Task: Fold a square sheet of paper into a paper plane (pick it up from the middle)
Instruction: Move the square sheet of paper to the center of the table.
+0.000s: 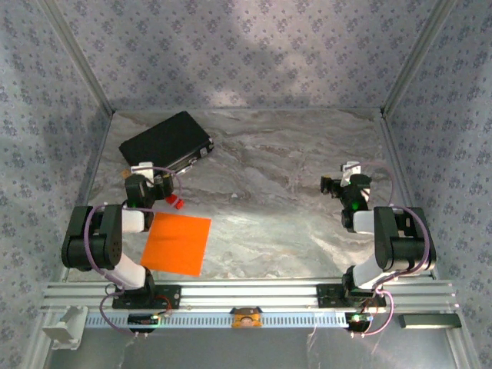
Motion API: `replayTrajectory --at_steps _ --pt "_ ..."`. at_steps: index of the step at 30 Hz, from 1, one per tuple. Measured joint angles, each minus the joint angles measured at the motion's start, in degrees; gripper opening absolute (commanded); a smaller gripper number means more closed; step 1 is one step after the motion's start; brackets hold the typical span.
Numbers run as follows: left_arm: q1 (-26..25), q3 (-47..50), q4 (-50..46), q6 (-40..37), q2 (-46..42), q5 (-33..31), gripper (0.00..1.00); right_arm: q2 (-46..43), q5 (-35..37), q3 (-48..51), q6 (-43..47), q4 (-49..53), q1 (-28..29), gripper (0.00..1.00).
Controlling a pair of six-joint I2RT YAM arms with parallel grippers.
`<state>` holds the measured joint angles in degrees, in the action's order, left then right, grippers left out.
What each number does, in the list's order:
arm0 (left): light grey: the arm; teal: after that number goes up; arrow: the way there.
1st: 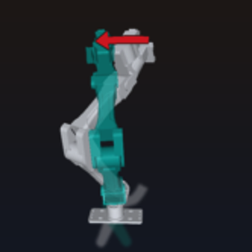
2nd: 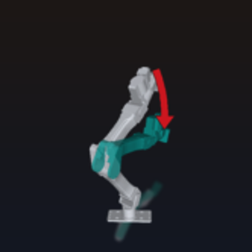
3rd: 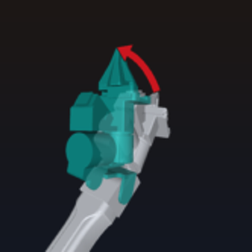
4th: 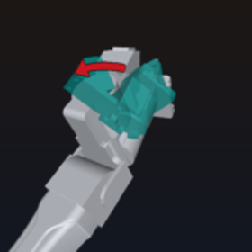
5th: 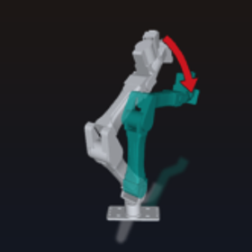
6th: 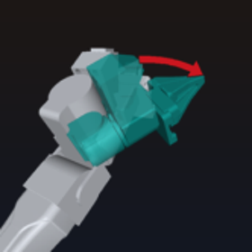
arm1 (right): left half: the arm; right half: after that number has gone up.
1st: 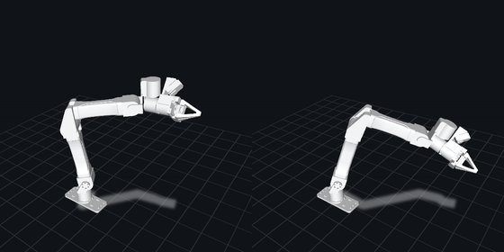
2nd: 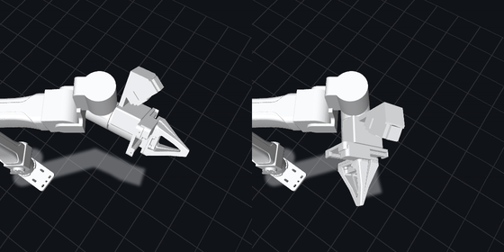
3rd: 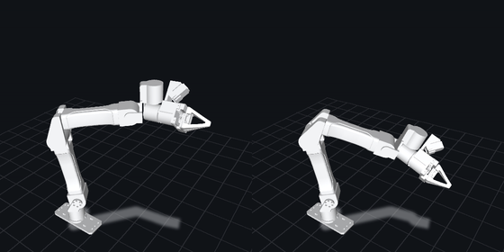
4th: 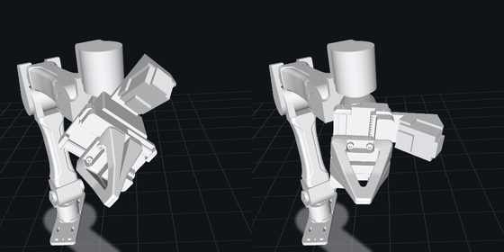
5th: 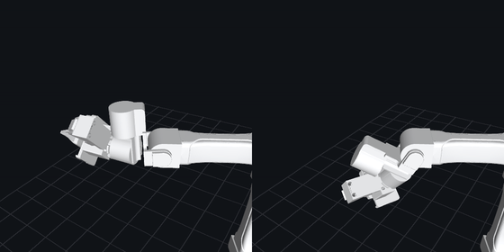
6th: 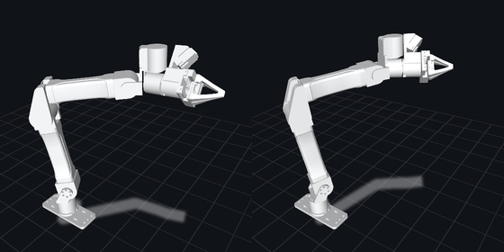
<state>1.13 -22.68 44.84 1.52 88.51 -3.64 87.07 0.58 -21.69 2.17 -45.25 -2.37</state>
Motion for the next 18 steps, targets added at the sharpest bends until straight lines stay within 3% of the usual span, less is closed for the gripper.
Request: replayTrajectory --at_steps 9,12,18 --pt "-0.02 0.00 0.20 -0.02 0.00 0.00 1.00 0.00 0.31 0.00 0.04 -0.02 0.59 0.96" --pt "-0.37 0.96 1.60 -0.46 -0.24 -0.02 1.00 -0.02 1.99 0.35 0.44 -1.05 2.10 0.99" --pt "-1.75 3.43 -0.20 -1.27 -5.86 -0.11 1.00 -1.51 3.72 3.48 1.49 -4.00 4.02 0.99"
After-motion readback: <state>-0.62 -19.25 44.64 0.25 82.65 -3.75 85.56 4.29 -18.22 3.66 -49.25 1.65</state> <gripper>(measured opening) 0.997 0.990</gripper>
